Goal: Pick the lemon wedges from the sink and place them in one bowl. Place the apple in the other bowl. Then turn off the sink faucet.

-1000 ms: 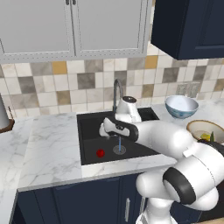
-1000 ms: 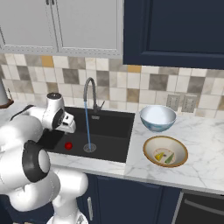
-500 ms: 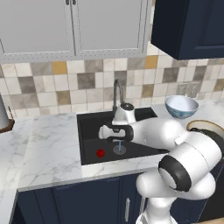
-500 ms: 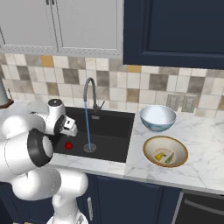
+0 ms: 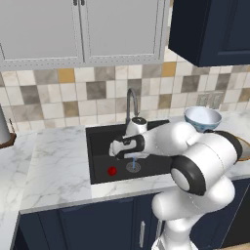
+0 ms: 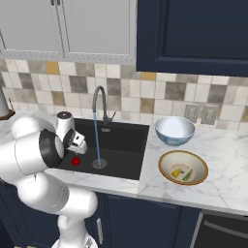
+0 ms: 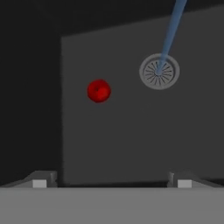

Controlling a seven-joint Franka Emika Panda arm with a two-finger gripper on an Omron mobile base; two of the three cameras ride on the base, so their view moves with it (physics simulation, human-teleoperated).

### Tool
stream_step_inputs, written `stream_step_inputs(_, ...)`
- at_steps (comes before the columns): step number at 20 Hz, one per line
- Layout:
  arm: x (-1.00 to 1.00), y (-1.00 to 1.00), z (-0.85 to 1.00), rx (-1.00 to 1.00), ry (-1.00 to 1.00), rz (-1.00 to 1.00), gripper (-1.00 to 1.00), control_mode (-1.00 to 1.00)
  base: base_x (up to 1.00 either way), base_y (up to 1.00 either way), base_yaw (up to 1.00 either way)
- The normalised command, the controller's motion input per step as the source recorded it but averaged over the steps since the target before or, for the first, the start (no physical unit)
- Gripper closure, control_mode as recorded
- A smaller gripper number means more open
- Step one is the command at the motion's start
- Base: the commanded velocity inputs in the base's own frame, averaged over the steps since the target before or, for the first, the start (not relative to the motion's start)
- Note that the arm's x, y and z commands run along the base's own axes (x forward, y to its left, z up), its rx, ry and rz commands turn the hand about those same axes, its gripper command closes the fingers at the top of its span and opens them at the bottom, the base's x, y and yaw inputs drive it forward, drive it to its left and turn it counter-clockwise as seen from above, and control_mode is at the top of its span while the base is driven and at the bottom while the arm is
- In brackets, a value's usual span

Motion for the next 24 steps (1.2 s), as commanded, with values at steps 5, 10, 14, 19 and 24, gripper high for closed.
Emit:
stream_step_inputs(5, 0.00, 0.18, -0.04, 0.03, 0.03, -0.17, -1.00, -1.00, 0.00, 0.00, 0.00)
stream_step_inputs(10, 0.00, 0.16, -0.20, 0.01, 0.02, -0.03, -1.00, -1.00, 0.00, 0.00, 0.00)
stream_step_inputs(14, -0.14, -0.10, -0.04, 0.00, 0.00, 0.00, -1.00, -1.00, 0.00, 0.00, 0.00)
stream_step_inputs(19, -0.23, -0.45, 0.00, 0.05, 0.00, -0.01, -1.00, -1.00, 0.00, 0.00, 0.00)
stream_step_inputs(24, -0.17, -0.48, -0.01, 0.12, 0.00, 0.00, -1.00, -1.00, 0.00, 0.00, 0.00)
